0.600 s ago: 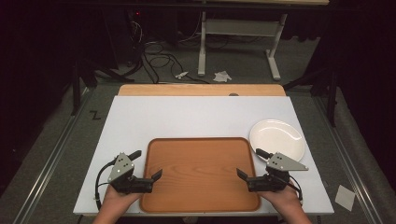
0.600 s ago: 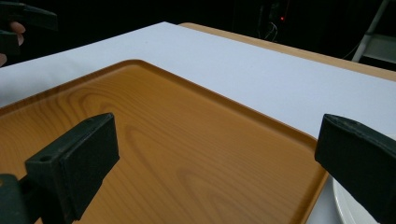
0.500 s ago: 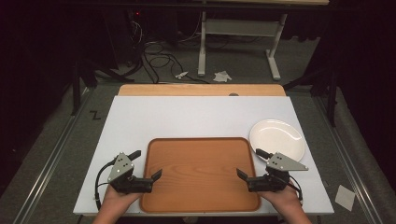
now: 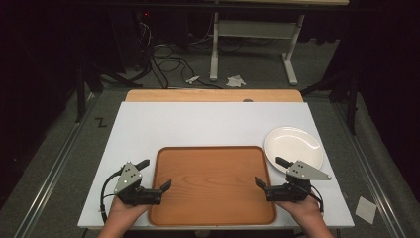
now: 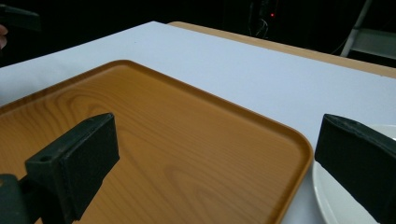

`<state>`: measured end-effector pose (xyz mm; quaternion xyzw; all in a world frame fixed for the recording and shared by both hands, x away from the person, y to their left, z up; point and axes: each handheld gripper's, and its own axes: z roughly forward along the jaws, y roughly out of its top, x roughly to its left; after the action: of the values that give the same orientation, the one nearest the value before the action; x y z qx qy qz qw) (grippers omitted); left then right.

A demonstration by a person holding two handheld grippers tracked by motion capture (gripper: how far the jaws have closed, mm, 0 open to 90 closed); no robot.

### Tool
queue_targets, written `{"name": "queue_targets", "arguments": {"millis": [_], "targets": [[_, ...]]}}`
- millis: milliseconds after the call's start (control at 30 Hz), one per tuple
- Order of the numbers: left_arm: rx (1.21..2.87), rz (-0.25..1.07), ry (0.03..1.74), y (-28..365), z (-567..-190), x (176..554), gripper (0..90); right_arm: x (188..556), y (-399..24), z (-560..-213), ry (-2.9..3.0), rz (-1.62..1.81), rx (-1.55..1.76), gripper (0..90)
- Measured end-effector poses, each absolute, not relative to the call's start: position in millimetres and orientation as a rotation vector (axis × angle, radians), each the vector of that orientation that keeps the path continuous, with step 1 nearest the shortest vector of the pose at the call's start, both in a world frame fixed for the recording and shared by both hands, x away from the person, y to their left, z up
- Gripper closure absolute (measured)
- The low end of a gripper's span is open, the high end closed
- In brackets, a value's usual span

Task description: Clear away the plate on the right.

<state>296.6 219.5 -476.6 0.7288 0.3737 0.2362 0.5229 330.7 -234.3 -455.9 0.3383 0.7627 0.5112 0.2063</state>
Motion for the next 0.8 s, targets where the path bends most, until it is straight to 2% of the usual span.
{"name": "queue_targets", "arguments": {"millis": [800], "targets": [[1.728, 0.562, 0.877, 215, -476, 308, 0.2, 339, -311, -454, 1.930, 1.350, 1.181, 0.9]]}}
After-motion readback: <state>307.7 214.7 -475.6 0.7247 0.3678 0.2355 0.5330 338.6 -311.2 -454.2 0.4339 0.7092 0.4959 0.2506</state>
